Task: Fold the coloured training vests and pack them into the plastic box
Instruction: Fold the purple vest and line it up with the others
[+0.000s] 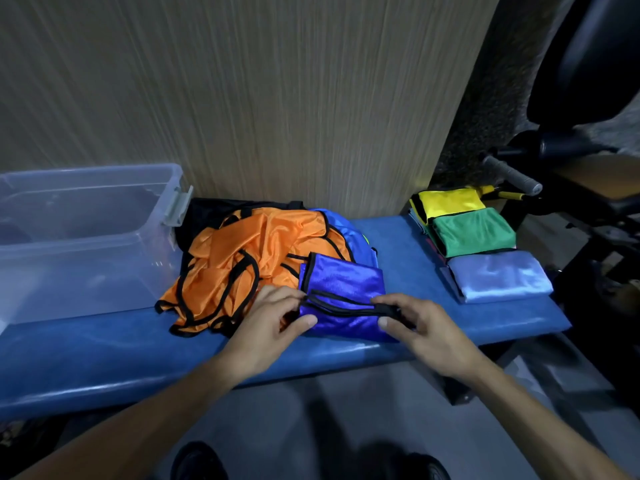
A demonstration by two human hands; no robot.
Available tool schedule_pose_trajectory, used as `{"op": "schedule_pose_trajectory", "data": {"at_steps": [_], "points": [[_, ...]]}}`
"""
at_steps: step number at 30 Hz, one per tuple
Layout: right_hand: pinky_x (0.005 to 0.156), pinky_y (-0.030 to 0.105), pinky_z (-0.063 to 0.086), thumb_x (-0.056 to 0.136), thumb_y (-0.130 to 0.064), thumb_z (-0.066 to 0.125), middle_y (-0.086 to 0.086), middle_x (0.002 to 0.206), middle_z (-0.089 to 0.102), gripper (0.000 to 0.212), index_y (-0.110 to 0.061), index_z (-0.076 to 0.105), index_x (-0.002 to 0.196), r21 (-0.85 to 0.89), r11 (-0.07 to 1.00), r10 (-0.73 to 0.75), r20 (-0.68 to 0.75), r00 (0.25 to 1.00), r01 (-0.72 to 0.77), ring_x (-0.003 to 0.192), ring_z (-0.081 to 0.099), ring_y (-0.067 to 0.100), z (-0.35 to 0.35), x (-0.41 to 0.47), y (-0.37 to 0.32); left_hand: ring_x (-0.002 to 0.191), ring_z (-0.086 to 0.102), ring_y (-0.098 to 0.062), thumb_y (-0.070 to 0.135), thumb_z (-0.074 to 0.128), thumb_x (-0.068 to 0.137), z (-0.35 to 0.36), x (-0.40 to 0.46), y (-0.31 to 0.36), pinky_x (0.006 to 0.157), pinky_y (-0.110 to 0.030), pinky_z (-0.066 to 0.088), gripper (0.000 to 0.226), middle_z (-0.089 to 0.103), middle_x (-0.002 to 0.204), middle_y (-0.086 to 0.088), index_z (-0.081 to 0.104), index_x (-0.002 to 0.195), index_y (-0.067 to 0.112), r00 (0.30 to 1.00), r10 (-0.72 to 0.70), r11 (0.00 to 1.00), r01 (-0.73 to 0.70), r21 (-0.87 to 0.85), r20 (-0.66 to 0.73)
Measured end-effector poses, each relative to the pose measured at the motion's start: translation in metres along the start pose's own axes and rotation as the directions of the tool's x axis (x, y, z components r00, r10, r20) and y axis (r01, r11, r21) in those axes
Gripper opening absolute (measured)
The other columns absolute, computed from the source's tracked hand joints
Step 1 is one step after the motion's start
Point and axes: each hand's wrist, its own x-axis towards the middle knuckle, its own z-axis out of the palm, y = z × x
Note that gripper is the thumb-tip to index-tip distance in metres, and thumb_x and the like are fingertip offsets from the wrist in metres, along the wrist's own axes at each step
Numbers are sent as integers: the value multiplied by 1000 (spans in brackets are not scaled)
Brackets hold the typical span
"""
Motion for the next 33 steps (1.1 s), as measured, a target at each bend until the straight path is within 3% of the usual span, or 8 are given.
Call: {"op": "schedule_pose_trajectory", "data": {"at_steps": [6, 10, 15, 19, 22, 28, 31, 33], "points": [[98, 32, 50, 101, -18, 61, -10, 105, 75, 18, -23, 73, 115, -15, 998, 66, 50, 997, -65, 104, 67, 7, -15, 2, 1, 81, 47, -7, 57, 50, 98, 13, -8, 21, 69, -19, 33, 41, 45, 67, 13, 41, 67, 33, 993, -117, 992, 117, -37, 17], [98, 31, 49, 103, -23, 57, -13, 106, 74, 18, -26, 71, 114, -102, 993, 63, -26, 998, -65, 104, 65, 3, -11, 18, 2, 54, 38, -7, 49, 49, 102, 14, 1, 32, 54, -24, 27, 45, 42, 54, 13, 40, 64, 26, 971, -240, 961, 239, -136, 9], [86, 27, 45, 107, -26, 48, -5, 106, 73, 23, -20, 68, 117, -263, 961, 63, -86, 994, -84, 100, 62, 14, -2, 45, -15, 48, 40, -7, 45, 45, 104, 16, 13, 33, 49, -23, 27, 47, 41, 48, 12, 42, 64, 22, 935, -351, 932, 345, -109, -44], [84, 40, 47, 108, -25, 41, 4, 103, 67, 22, -16, 60, 111, -424, 898, 100, -60, 993, -116, 96, 61, 27, 8, 61, -17, 46, 38, -8, 45, 47, 104, 14, 22, 31, 48, -23, 23, 49, 36, 49, 11, 39, 62, 21, 925, -374, 927, 372, -41, -67], [83, 42, 41, 102, -15, 37, 5, 109, 55, 16, -16, 51, 107, -708, 691, 153, -50, 987, -143, 100, 52, 31, 20, 64, -16, 45, 36, -8, 49, 48, 102, 12, 30, 30, 49, -27, 28, 52, 38, 48, 9, 39, 60, 21, 926, -378, 924, 378, 53, -13], [81, 41, 36, 98, -12, 34, 4, 113, 46, 21, -16, 51, 110, -761, 606, 166, -162, 973, -230, 101, 45, 31, 33, 65, -9, 48, 55, -23, 56, 46, 101, -1, 45, 30, 49, -41, 46, 59, 44, 46, 3, 42, 57, 17, 911, -407, 887, 378, 265, 64], [75, 39, 31, 98, -13, 35, 4, 110, 49, 18, -16, 52, 105, -763, 606, 140, -176, 974, -225, 98, 46, 30, 36, 66, -6, 61, 58, -17, 59, 42, 100, -10, 53, 38, 53, -32, 43, 42, 58, 70, 5, 53, 86, 21, 951, -309, 799, 240, 552, 32], [74, 39, 31, 98, -14, 35, 4, 108, 50, 18, -15, 52, 103, -753, 618, 128, -190, 973, -228, 96, 46, 30, 37, 65, -5, 79, 62, -15, 57, 44, 100, -13, 59, 40, 61, -34, 52, 36, 60, 104, 8, 48, 118, 25, 983, -177, 812, 114, 572, 55]]}}
